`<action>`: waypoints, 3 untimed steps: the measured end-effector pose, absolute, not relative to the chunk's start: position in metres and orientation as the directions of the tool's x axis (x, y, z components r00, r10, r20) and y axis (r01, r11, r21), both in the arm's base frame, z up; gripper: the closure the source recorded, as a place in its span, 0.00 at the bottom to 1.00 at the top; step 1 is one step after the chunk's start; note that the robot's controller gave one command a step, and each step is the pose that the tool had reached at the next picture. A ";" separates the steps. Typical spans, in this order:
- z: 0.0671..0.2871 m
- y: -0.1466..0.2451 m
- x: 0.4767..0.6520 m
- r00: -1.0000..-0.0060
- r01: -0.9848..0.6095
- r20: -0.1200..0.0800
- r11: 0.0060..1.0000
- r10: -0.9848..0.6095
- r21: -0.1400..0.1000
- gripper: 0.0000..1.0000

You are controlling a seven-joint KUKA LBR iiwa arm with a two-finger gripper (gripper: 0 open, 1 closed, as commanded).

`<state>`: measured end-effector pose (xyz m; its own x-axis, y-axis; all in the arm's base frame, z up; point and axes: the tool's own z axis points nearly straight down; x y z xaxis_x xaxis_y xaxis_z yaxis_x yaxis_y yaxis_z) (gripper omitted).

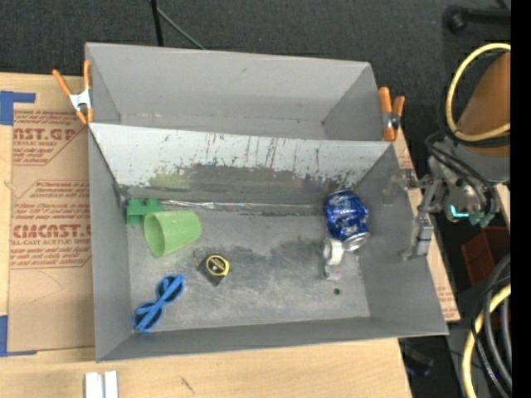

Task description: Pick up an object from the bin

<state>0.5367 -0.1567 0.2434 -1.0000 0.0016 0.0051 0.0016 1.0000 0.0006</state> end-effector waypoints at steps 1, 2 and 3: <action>0.076 -0.117 0.539 -0.701 -0.712 -0.018 0.702 -0.713 -0.015 0.00; 0.101 -0.100 0.568 -0.561 -0.827 -0.005 0.561 -0.827 -0.004 0.00; 0.100 -0.103 0.582 -0.076 -0.997 -0.003 0.076 -0.997 -0.002 0.00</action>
Offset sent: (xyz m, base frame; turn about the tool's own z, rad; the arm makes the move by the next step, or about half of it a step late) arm -0.0046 0.0364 -0.1734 -0.7948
